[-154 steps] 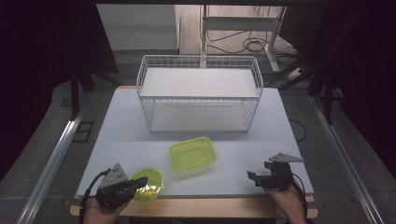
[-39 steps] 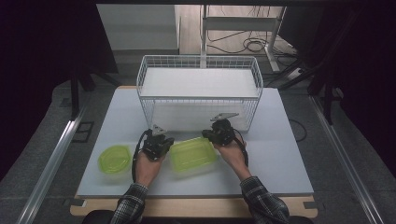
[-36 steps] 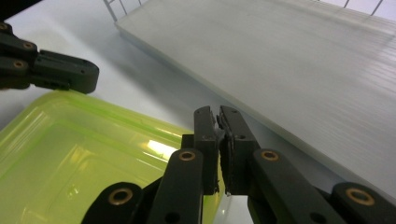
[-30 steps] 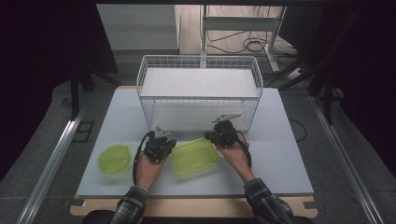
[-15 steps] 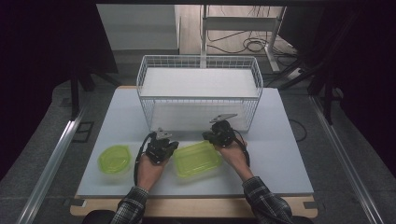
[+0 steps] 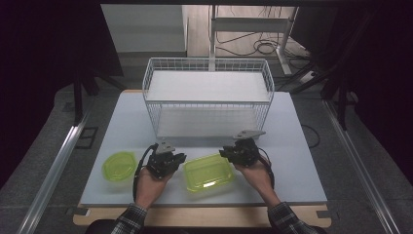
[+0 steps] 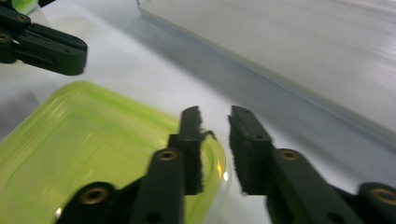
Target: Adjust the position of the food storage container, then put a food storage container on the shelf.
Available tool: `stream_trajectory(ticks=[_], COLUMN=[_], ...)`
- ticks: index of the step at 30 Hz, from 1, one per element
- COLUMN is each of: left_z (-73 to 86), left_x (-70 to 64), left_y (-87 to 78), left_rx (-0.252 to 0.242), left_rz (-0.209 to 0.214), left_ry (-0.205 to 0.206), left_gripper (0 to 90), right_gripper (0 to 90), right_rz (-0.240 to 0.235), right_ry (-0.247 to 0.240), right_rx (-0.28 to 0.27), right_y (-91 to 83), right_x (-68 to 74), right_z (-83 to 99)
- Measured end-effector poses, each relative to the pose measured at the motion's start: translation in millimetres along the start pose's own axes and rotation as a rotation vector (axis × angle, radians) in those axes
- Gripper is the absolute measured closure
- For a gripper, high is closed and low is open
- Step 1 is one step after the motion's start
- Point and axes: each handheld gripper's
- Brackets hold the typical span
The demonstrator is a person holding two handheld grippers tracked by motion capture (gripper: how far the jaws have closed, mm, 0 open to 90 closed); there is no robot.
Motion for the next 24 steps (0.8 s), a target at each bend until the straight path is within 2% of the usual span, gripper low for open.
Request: stream_trajectory(ticks=[1, 2, 4, 8, 9, 10, 11, 12, 13, 14, 16, 19, 22, 24], left_z=[2.4, 5.7, 12.3, 21.2, 24.3, 26.3, 29.3, 36.0, 36.0, 38.7, 43.8, 50.7, 57.0, 59.0], left_x=[-1.4, -3.3, -7.8, -13.0, -14.1, -14.9, -16.0, -18.8, -18.8, -20.5, -25.0, -29.7, -31.4, -32.4], left_y=[-1.7, -3.8, -9.7, -24.5, -29.0, -31.0, -32.9, -34.1, -34.1, -33.5, -31.9, -28.8, -26.6, -26.3], left_rx=[0.000, 0.000, 0.005, -0.033, -0.045, -0.049, -0.047, -0.038, -0.038, -0.025, 0.003, 0.018, 0.021, 0.025], left_rz=[0.001, 0.006, -0.013, -0.056, -0.053, -0.052, -0.049, -0.041, -0.041, -0.036, -0.050, -0.070, -0.058, -0.062], left_ry=[0.001, 0.007, 0.024, 0.013, 0.004, -0.003, -0.011, -0.017, -0.017, -0.016, 0.008, 0.036, 0.049, 0.060], left_gripper=[75.8, 75.8, 66.4, 40.0, 26.9, 21.9, 21.9, 15.2, 11.2, 11.2, 4.2, 1.8, 0.8, 0.6], right_gripper=[63.4, 63.4, 55.9, 38.4, 31.1, 31.1, 29.5, 25.9, 25.9, 24.1, 16.4, 12.2, 11.9, 14.8], right_rz=[-0.003, -0.003, -0.004, -0.024, -0.037, -0.037, -0.043, -0.056, -0.056, -0.063, -0.090, -0.100, -0.099, -0.100], right_ry=[0.000, 0.000, 0.014, 0.049, 0.067, 0.067, 0.072, 0.085, 0.085, 0.093, 0.122, 0.124, 0.143, 0.155], right_rx=[0.001, 0.001, 0.004, 0.011, 0.012, 0.012, 0.014, 0.018, 0.018, 0.026, 0.059, 0.085, 0.096, 0.102], right_y=[-2.4, -2.4, -9.2, -22.8, -28.4, -28.4, -29.7, -30.8, -30.8, -29.9, -22.8, -18.2, -14.7, -13.3], right_x=[-0.8, -0.8, -2.6, -5.8, -7.3, -7.3, -7.8, -8.9, -8.9, -9.2, -9.3, -8.7, -8.5, -10.2], right_z=[2.6, 2.6, 8.4, 16.8, 22.5, 22.5, 24.5, 29.4, 29.4, 31.2, 34.2, 34.8, 34.7, 34.1])
Point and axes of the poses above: each handheld gripper's, and its own axes: y roughly forward along the jaws, z roughly out of its underside, x roughly to its left, and after that the axes turned 13 degrees about z, right-handed
